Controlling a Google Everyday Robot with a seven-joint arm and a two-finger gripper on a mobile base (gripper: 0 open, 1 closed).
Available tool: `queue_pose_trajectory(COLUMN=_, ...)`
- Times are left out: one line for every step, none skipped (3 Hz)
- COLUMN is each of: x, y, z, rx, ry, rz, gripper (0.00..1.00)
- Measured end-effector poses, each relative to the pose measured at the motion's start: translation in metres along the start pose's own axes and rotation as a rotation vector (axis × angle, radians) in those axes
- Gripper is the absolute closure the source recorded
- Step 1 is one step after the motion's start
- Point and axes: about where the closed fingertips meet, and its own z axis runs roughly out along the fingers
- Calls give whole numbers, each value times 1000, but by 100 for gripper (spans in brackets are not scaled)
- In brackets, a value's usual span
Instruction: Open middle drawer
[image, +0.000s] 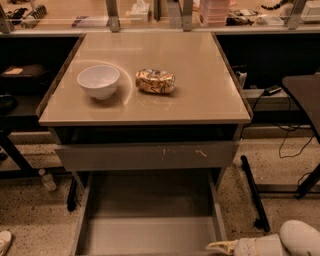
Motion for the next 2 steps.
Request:
queue_pose_trajectory(x=0, y=0, z=0, rx=0, ry=0, rz=0, gripper=0)
queue_pose_trajectory(x=0, y=0, z=0, rx=0, ry=0, rz=0, gripper=0)
